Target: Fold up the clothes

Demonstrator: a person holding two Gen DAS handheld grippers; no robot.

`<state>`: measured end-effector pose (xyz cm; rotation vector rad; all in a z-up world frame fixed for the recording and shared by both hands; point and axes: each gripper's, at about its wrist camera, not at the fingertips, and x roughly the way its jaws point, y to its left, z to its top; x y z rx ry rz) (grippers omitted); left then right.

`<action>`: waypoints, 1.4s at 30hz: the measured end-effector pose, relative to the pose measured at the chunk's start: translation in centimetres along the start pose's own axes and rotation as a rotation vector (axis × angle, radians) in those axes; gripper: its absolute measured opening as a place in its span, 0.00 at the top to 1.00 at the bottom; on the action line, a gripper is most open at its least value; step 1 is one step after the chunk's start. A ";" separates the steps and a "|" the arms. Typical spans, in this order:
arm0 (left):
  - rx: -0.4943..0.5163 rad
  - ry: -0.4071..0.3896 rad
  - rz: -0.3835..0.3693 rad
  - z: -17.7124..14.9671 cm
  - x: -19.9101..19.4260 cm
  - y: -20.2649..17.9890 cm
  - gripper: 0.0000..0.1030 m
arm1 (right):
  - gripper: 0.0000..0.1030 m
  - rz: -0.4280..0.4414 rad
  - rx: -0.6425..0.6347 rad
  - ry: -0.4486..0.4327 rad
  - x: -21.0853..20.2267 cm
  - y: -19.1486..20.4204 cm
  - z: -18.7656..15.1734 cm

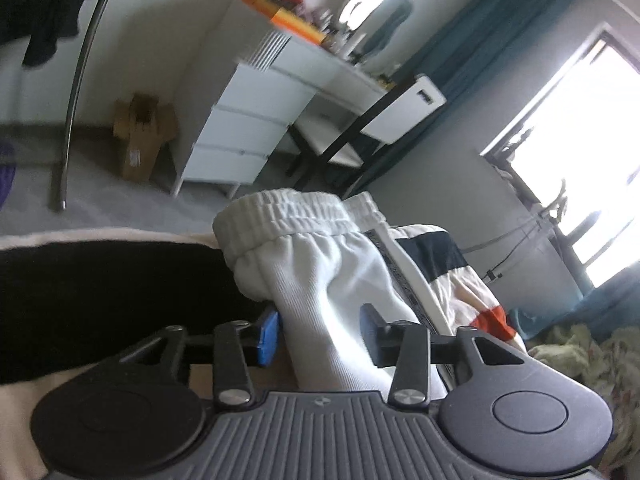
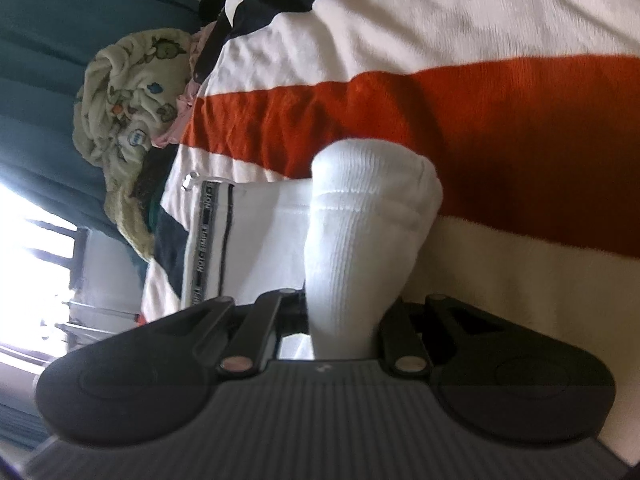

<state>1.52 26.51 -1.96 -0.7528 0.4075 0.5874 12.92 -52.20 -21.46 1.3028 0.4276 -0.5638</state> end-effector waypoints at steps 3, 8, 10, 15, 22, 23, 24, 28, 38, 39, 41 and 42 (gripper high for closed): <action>0.128 -0.040 0.020 -1.3 -1.3 -2.1 0.45 | 0.85 0.060 0.066 0.005 0.2 -0.7 0.1; 0.275 -0.071 -0.083 -3.5 -1.8 -5.0 0.34 | 0.66 0.174 0.098 0.017 0.4 -0.8 0.3; 0.330 -0.065 -0.127 -4.6 -1.5 -6.2 0.32 | 0.41 0.216 0.048 0.027 0.7 -0.2 0.2; 0.470 0.008 -0.237 -8.0 0.2 -9.5 0.30 | 0.33 0.192 -0.078 0.093 2.3 1.7 -0.7; 0.714 0.082 -0.364 -13.8 1.8 -13.9 0.24 | 0.33 0.277 -0.021 0.064 1.5 1.6 0.0; 0.753 0.091 -0.363 -14.8 2.2 -14.3 0.23 | 0.33 0.298 -0.018 0.054 1.2 1.7 0.2; 0.791 0.101 -0.360 -15.8 2.6 -14.7 0.23 | 0.33 0.319 -0.012 0.044 0.8 1.9 0.2; 0.931 0.133 -0.326 -19.0 4.0 -15.6 0.21 | 0.34 0.380 -0.005 0.002 -0.3 2.3 0.2; 1.056 0.172 -0.261 -21.1 5.5 -15.5 0.18 | 0.84 0.200 -0.069 -0.031 -1.2 2.4 0.4; 1.057 0.174 -0.261 -21.1 5.5 -15.4 0.18 | 0.84 0.193 -0.096 -0.042 -1.3 2.7 0.4; 1.050 0.178 -0.263 -20.7 5.6 -15.3 0.17 | 0.84 0.215 -0.135 -0.063 -1.9 3.3 0.1; 1.046 0.178 -0.264 -20.5 5.6 -15.3 0.16 | 0.84 0.224 -0.157 -0.077 -2.2 3.8 -0.1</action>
